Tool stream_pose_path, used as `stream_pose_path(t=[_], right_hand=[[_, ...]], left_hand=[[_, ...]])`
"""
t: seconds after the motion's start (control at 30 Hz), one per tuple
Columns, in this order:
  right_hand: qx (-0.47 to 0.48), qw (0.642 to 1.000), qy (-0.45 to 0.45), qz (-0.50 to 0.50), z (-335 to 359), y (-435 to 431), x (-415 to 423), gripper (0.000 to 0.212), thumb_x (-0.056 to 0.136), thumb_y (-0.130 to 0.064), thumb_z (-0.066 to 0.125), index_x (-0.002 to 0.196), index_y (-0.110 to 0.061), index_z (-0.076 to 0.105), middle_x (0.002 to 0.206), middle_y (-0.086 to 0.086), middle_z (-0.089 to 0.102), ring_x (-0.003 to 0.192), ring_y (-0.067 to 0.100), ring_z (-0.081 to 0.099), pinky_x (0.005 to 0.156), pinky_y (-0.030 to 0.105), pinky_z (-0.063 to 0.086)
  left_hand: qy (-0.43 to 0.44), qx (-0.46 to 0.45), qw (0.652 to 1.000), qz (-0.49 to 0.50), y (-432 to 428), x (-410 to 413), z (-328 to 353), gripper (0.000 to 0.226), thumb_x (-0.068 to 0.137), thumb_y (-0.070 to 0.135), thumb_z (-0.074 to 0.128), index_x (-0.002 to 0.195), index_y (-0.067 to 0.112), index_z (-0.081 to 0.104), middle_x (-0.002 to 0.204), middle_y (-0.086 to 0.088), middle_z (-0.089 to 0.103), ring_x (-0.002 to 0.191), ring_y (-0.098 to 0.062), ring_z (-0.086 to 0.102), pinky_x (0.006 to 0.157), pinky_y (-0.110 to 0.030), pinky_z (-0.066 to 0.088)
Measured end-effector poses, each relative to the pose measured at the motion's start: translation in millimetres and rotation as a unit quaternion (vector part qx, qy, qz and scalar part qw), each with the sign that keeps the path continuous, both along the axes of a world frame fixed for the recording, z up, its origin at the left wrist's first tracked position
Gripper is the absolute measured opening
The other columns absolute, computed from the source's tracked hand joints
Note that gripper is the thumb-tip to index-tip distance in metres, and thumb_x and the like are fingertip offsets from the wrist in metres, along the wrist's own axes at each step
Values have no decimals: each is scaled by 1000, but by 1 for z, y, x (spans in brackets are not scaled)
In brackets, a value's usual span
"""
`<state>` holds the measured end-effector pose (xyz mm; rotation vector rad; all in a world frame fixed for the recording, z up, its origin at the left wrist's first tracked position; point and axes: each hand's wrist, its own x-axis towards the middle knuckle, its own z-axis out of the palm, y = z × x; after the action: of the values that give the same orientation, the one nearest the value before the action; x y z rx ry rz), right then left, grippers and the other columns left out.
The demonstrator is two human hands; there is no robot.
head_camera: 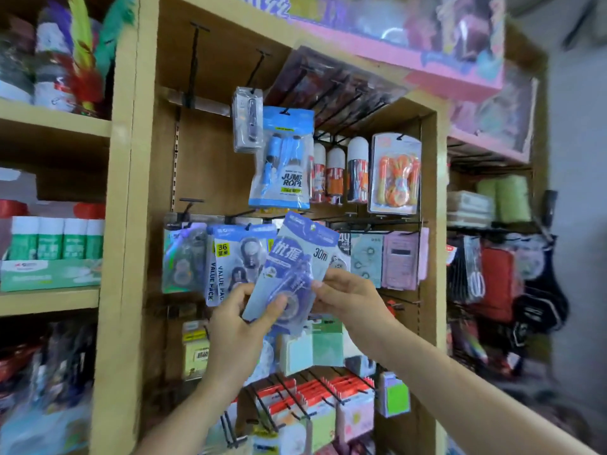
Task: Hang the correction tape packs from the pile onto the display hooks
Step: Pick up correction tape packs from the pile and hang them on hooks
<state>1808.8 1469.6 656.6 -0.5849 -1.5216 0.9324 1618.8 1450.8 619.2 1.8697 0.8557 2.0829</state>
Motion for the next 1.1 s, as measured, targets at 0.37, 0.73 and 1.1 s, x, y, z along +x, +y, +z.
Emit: stream_pose_path(t=[0.37, 0.73, 1.1], right_hand=[[-4, 999, 0, -53, -10, 40, 158, 24, 89, -1, 67, 111, -10, 66, 100, 9, 76, 87, 23, 73, 64, 28, 57], [75, 994, -57, -59, 11, 166, 264, 29, 86, 5, 69, 113, -6, 61, 90, 8, 72, 63, 1, 65, 64, 18, 54], [145, 987, -65, 17, 41, 226, 193, 32, 90, -1, 68, 96, -32, 66, 93, 3, 73, 83, 18, 69, 70, 31, 57]], left_hand=[[137, -87, 986, 46, 74, 138, -18, 41, 75, 67, 63, 86, 29, 71, 80, 13, 73, 79, -2, 67, 72, -32, 52], [376, -70, 789, 480, 159, 137, -25, 62, 77, 74, 35, 95, 29, 73, 94, 7, 74, 92, -26, 66, 76, -38, 47], [369, -226, 796, 424, 174, 135, -38, 87, 71, 92, 15, 101, 35, 73, 105, 14, 68, 109, -13, 59, 79, -30, 45]])
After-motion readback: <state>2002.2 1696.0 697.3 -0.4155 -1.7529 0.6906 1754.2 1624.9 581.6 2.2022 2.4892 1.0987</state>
